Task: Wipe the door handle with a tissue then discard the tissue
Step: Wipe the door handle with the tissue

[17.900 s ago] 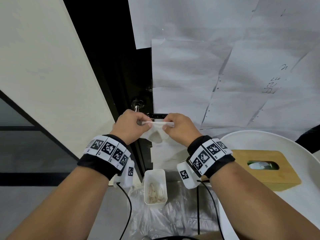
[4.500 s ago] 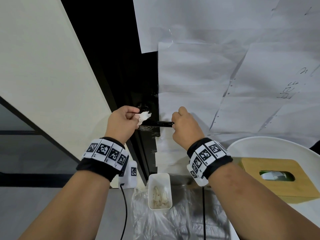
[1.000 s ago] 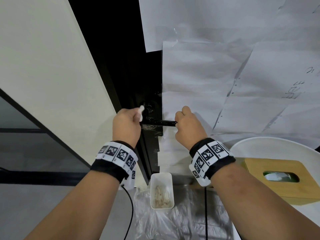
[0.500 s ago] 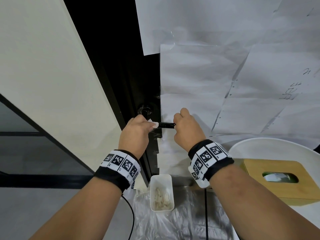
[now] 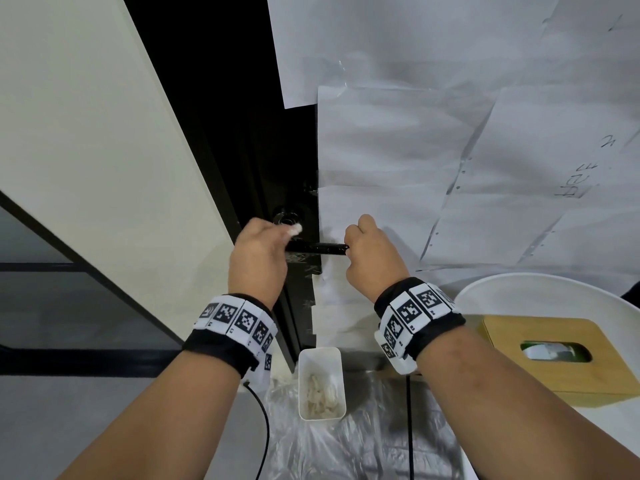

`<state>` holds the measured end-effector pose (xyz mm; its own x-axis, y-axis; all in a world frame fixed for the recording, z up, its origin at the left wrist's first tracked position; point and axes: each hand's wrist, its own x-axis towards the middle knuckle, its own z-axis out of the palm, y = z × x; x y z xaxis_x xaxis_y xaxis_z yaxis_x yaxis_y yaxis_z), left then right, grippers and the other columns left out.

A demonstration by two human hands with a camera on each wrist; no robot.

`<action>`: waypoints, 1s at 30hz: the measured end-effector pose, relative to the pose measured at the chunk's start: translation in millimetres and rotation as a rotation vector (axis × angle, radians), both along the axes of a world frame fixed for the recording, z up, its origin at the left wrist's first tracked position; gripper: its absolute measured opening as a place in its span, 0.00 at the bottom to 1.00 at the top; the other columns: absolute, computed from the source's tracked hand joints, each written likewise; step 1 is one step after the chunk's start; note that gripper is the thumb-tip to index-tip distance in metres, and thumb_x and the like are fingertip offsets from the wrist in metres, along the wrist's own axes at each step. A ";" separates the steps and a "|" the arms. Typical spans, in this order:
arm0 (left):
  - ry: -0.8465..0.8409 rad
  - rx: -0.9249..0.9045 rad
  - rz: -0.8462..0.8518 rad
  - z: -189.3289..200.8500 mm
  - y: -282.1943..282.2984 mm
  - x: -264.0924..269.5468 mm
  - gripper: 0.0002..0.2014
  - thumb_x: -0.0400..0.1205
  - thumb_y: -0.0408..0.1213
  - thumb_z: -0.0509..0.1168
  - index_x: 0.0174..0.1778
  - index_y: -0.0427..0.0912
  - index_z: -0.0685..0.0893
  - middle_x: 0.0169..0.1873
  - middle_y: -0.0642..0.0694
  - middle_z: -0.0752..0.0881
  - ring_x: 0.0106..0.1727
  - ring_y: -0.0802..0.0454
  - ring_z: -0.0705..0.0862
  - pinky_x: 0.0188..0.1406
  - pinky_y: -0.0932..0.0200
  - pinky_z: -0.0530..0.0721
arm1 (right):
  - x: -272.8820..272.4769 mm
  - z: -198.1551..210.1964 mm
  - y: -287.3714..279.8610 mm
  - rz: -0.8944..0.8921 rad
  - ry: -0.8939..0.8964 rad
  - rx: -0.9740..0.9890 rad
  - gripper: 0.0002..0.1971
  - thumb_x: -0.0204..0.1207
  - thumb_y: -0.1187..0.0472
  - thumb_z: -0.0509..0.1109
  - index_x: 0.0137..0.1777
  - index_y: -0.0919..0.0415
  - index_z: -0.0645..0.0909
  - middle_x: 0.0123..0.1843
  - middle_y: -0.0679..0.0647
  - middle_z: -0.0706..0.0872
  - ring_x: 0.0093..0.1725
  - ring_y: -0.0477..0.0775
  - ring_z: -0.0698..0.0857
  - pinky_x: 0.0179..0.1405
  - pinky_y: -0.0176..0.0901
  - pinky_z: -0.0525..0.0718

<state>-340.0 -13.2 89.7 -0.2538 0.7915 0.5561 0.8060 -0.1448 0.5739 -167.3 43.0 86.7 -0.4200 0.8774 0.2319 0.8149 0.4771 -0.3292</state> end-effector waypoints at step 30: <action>-1.728 -0.310 -0.167 -12.9 11.0 -5.0 0.20 0.83 0.18 0.47 0.68 0.25 0.75 0.61 0.35 0.85 0.63 0.40 0.84 0.64 0.48 0.82 | 0.6 -2.2 1.4 0.019 0.010 -0.019 0.10 0.68 0.79 0.62 0.42 0.64 0.73 0.50 0.61 0.71 0.35 0.57 0.70 0.32 0.48 0.72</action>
